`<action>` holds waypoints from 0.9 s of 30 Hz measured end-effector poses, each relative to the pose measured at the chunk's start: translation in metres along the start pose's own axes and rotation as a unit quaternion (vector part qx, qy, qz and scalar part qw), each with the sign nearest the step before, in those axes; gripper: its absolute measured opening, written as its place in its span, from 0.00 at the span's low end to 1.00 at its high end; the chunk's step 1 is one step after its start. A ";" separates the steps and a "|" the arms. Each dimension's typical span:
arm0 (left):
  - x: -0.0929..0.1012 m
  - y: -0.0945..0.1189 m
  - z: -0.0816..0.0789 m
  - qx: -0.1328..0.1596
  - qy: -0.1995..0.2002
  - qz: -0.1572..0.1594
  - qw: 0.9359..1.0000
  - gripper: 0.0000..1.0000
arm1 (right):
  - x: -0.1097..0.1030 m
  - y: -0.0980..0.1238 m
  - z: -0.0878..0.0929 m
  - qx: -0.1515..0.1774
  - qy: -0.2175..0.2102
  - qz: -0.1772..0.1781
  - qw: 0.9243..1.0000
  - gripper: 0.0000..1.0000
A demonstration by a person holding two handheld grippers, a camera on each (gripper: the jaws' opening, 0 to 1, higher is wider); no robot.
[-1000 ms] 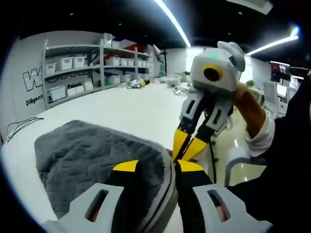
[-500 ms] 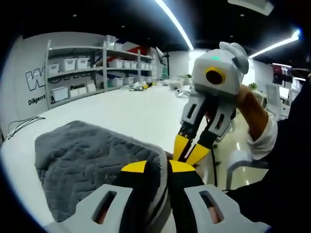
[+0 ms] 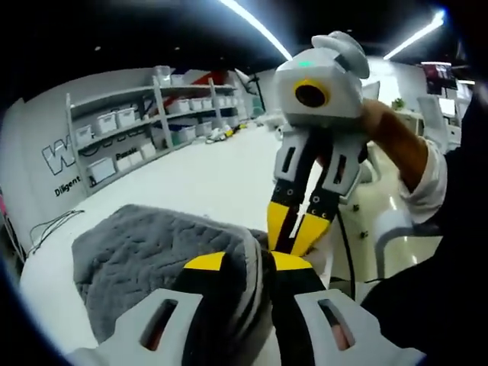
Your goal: Open the folded towel by lifting each exposed corner and separating the folded layers until the towel lies flat within the target outline without major curled edges
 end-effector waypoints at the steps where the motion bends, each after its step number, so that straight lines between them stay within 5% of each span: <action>1: 0.004 0.000 0.000 0.001 0.000 -0.001 1.000 0.19 | 0.000 0.000 0.000 0.000 0.000 0.000 1.000 0.05; 10: 0.018 0.002 -0.006 0.025 -0.011 -0.029 0.999 0.07 | -0.001 0.000 0.000 0.002 -0.005 -0.004 1.000 0.06; 27: -0.001 0.021 -0.017 0.072 0.035 -0.045 0.996 0.05 | 0.003 0.000 -0.002 0.014 -0.020 -0.007 1.000 0.05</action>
Point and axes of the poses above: the point that each gripper's makers call its tool centre point, and the gripper's own axes: y roughly backward along the fingers, x roughly to its right, z roughly out of its underside, the point moved 3 cm from there along y, roughly backward along the fingers, and after that the axes turned 3 degrees about x, right-handed, at the moved point
